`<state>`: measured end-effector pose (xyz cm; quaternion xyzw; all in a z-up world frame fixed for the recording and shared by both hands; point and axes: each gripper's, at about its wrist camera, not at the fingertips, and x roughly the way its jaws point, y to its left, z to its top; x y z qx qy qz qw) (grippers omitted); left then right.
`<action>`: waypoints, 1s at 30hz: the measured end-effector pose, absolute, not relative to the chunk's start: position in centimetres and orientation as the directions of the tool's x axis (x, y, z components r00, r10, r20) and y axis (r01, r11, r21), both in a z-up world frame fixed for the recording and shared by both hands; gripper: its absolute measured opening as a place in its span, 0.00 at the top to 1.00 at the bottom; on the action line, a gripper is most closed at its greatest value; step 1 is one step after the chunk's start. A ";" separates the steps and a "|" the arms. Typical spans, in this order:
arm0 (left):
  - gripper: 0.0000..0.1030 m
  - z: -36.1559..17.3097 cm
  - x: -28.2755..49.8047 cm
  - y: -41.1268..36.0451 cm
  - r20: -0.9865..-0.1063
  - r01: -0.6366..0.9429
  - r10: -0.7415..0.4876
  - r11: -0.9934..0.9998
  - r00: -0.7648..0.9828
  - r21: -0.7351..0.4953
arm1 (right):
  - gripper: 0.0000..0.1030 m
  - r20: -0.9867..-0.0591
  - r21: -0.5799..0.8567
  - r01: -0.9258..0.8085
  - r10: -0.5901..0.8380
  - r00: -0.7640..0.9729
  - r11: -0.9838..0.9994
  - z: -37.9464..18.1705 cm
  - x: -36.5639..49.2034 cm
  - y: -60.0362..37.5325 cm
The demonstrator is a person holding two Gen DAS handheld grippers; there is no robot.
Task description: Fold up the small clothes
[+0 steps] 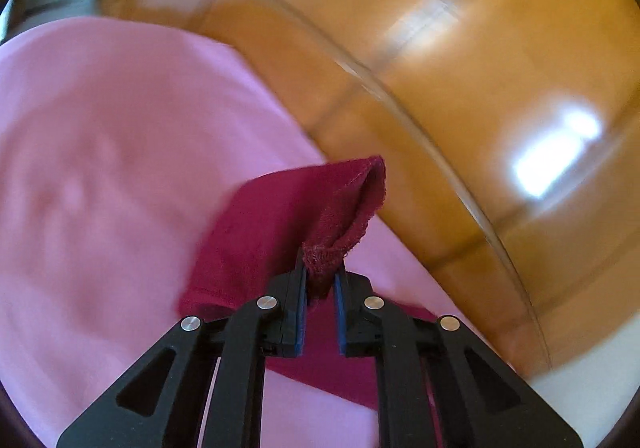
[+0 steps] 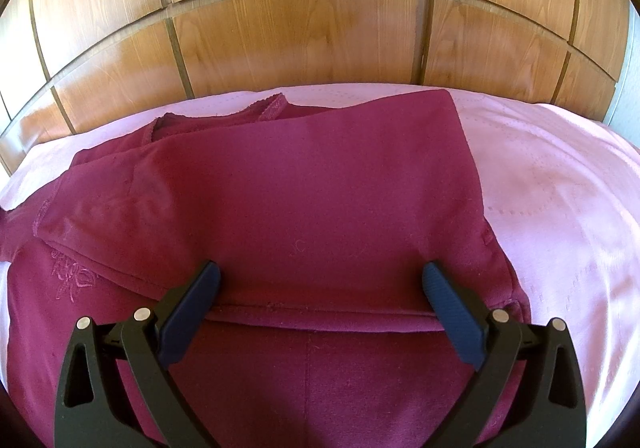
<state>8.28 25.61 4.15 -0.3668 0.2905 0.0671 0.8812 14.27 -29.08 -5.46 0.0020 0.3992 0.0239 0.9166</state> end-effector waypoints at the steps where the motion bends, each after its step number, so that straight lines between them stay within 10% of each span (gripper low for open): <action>1: 0.90 4.2 8.7 24.0 -0.560 -0.305 -0.121 0.736 0.820 -0.605 | 0.02 -0.731 0.023 -0.042 0.046 0.681 0.999 -5.5 14.3 -29.1; 9: 0.90 0.9 13.1 10.2 -0.642 -0.119 -0.322 0.830 0.695 -0.545 | 0.02 -0.730 0.028 -0.043 0.050 0.681 0.999 -5.4 14.2 -29.3; 12: 0.70 -0.3 13.2 8.4 -0.673 -0.098 -0.331 0.851 0.662 -0.515 | 0.02 -0.729 0.033 -0.041 0.052 0.682 0.999 -5.4 14.2 -29.3; 15: 0.51 -0.1 11.9 8.4 -0.663 -0.095 -0.307 0.862 0.683 -0.498 | 0.02 -0.729 0.037 -0.040 0.054 0.682 0.999 -5.4 14.2 -29.3; 21: 0.51 0.7 7.6 10.0 -0.662 -0.169 -0.147 0.906 0.735 -0.389 | 0.09 -0.722 0.003 -0.020 0.016 0.692 1.000 -4.3 14.0 -28.6; 30: 0.51 -1.7 3.4 11.7 -0.705 -0.269 -0.060 0.899 0.707 -0.346 | 0.35 -0.664 0.449 -0.368 0.579 0.473 0.815 -1.3 14.2 -16.6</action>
